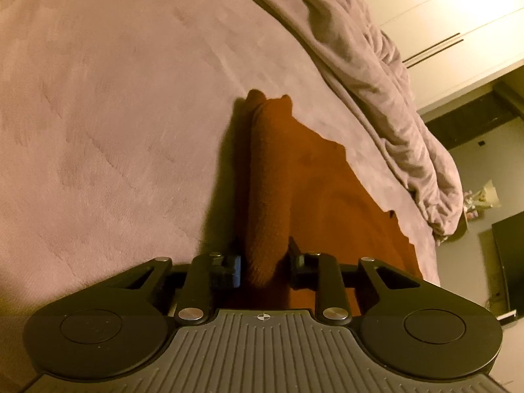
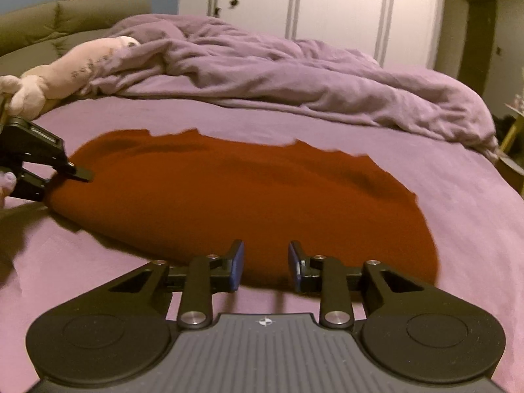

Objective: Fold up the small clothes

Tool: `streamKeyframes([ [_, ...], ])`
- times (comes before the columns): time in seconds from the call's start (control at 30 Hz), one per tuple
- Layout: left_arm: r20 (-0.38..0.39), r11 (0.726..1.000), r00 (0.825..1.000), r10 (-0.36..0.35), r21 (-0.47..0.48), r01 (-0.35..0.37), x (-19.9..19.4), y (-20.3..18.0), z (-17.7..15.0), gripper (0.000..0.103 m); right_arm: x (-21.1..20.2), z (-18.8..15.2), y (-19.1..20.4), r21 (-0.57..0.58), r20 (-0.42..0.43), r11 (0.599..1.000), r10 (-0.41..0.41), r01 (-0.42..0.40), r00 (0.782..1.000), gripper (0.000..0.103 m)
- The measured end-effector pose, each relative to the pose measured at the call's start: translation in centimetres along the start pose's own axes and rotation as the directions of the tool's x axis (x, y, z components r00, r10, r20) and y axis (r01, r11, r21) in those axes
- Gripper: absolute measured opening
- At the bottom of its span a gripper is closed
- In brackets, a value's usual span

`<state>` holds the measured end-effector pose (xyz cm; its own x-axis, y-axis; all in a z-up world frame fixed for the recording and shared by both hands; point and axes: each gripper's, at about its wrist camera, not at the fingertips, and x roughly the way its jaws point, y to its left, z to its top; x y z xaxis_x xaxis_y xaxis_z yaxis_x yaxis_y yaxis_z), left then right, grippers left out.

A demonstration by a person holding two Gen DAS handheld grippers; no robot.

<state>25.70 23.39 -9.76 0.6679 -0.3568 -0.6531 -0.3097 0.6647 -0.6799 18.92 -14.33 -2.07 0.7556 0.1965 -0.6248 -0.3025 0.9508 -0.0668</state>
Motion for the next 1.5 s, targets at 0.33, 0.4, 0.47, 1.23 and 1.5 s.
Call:
streamKeyframes([
  [0.33,0.035,0.995,0.999,-0.029,0.095,0.025,-2.2,-3.5,0.5,0.023,5.1,0.6,3.3,-0.055,-0.09,0.996,0.058,-0.063,0.994,0.017],
  [0.4,0.039,0.993,0.998,-0.046,0.107,0.042,-2.6,-4.6,0.6,0.023,3.9,1.1,2.5,-0.025,-0.069,0.997,0.074,-0.076,0.995,0.017],
  [0.47,0.045,0.99,0.997,-0.063,0.126,0.057,-3.0,-6.3,0.7,0.023,2.4,0.8,1.5,0.003,-0.028,0.997,0.083,-0.083,0.996,0.017],
  [1.23,-0.056,0.782,0.998,-0.017,0.621,0.048,3.7,-22.6,-13.7,0.058,-1.1,-2.6,-10.4,0.266,-0.009,0.958,-0.108,0.106,0.994,0.018],
  [1.5,0.083,0.856,0.987,0.137,0.492,-0.161,0.6,-16.6,-12.4,0.063,-0.2,1.4,-8.3,0.246,0.074,0.969,0.01,-0.028,0.997,0.018],
])
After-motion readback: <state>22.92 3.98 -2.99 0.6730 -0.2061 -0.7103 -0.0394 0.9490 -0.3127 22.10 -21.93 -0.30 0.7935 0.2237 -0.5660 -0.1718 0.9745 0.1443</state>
